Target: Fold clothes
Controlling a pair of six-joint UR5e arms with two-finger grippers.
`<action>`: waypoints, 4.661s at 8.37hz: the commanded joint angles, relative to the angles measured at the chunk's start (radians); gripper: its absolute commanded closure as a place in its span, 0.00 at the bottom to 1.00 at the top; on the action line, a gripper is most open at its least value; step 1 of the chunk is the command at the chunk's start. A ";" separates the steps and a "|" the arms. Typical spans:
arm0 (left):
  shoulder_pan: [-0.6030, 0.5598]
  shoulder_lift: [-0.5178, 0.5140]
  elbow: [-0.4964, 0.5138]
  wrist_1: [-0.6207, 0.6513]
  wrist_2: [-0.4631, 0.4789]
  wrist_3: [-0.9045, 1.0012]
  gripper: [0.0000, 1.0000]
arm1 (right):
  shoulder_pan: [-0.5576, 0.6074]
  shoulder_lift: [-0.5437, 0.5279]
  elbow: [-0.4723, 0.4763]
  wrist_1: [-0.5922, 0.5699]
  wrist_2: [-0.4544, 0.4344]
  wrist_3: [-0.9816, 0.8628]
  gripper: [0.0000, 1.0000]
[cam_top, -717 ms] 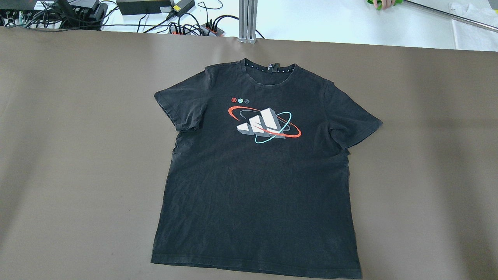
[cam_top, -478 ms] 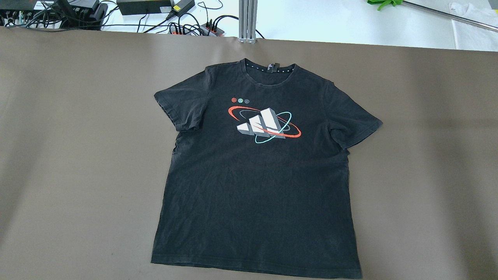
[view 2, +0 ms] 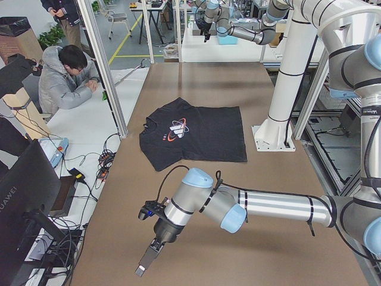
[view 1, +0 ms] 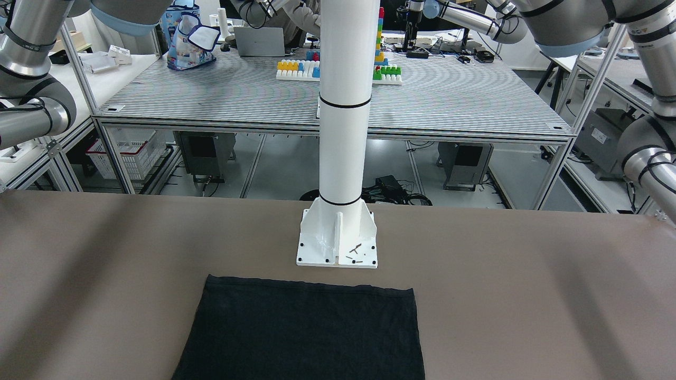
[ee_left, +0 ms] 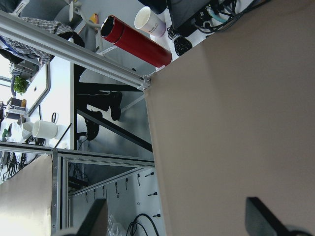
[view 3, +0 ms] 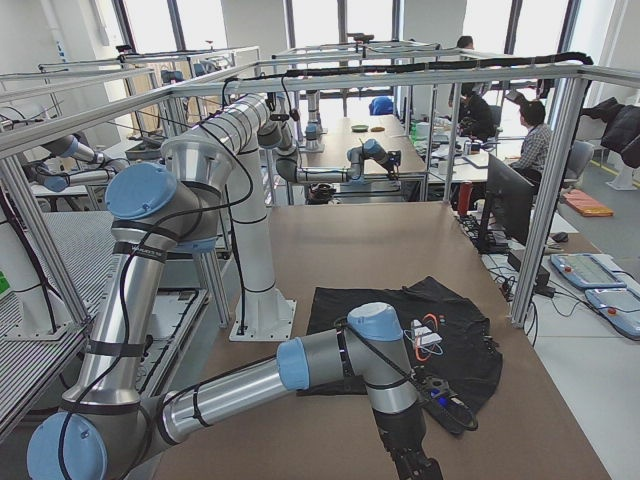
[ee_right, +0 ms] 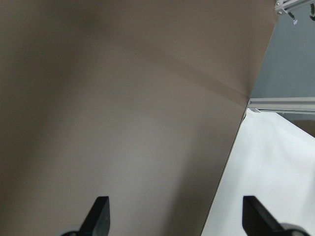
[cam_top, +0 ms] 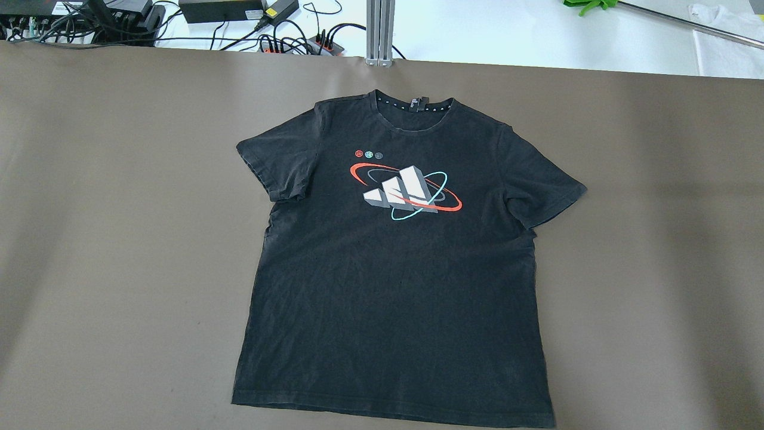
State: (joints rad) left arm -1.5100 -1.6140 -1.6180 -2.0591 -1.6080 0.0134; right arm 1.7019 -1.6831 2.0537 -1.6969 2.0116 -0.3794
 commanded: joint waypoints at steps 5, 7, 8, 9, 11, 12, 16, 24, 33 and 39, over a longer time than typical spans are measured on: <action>0.007 0.000 0.007 -0.001 0.014 -0.021 0.00 | -0.005 0.042 -0.041 0.002 -0.007 0.000 0.05; 0.008 0.003 0.003 -0.001 -0.042 -0.032 0.00 | -0.008 0.075 -0.110 0.037 -0.005 0.010 0.05; 0.010 -0.007 0.004 0.001 -0.093 -0.041 0.00 | -0.016 0.092 -0.172 0.113 -0.005 0.055 0.05; 0.016 -0.030 0.004 0.001 -0.140 -0.079 0.00 | -0.027 0.124 -0.252 0.199 -0.005 0.112 0.05; 0.121 -0.123 0.053 0.002 -0.185 -0.194 0.00 | -0.070 0.230 -0.387 0.253 0.007 0.140 0.05; 0.164 -0.174 0.102 -0.001 -0.185 -0.231 0.00 | -0.097 0.261 -0.401 0.253 0.016 0.163 0.05; 0.290 -0.343 0.133 -0.010 -0.366 -0.597 0.00 | -0.321 0.315 -0.434 0.444 0.022 0.535 0.05; 0.444 -0.451 0.297 -0.355 -0.375 -0.923 0.00 | -0.591 0.477 -0.731 0.891 0.010 1.017 0.05; 0.449 -0.573 0.451 -0.363 -0.354 -0.917 0.00 | -0.719 0.462 -0.803 1.034 -0.082 1.137 0.06; 0.449 -0.576 0.451 -0.363 -0.354 -0.917 0.00 | -0.720 0.450 -0.865 1.092 -0.082 1.137 0.06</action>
State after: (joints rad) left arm -1.0616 -2.1890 -1.1673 -2.4222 -1.9619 -0.9035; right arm 0.9820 -1.2327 1.2272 -0.6489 1.9297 0.7569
